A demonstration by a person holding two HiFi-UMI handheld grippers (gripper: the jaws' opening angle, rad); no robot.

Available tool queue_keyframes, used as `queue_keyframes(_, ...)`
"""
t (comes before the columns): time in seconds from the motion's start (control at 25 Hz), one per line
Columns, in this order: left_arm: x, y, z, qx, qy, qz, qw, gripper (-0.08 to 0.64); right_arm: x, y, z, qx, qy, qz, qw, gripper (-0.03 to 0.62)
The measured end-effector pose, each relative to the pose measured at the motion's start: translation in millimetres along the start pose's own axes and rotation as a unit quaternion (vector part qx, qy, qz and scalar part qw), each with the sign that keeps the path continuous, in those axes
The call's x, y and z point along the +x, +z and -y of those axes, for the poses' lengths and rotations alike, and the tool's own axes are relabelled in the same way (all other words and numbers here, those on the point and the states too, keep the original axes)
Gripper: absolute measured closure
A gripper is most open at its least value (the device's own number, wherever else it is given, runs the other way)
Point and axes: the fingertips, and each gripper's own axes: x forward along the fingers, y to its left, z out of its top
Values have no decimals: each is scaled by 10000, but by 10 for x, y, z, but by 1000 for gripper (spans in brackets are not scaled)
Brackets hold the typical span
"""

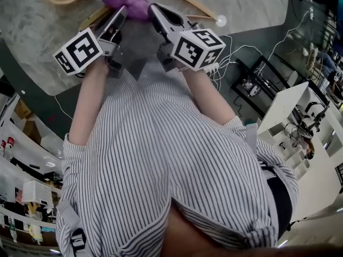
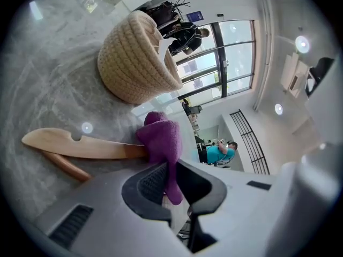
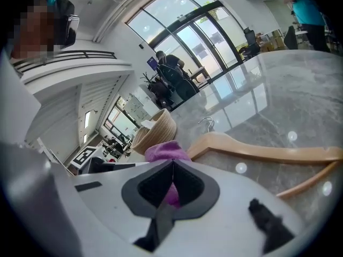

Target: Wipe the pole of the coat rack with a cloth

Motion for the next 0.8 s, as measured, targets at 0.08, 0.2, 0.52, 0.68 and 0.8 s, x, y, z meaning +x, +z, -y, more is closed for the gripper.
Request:
queue_keyframes(0.08,-61,-16,-17,27,18,11,10000,509,3,-33,-42,-41,23,-29,10000,577)
queue_keyframes(0.2,-111,-37,-27,31,43,52,10000,509,7,-35,-66,-90,71,-60,9999,577)
queue_keyframes(0.52,-356,-58,-111,-355,100,390,9986,509,90,-65,-194,-281,276,-267,9989,577)
queue_keyframes(0.68,-580,-16,-167,-432,133,600,9972,509,136,-144,-371,-404,408,-387,9976,577)
queue_keyframes(0.8,-822,5,-246,-477,158,761,9958,509,177,-259,-558,-486,496,-456,9965,577)
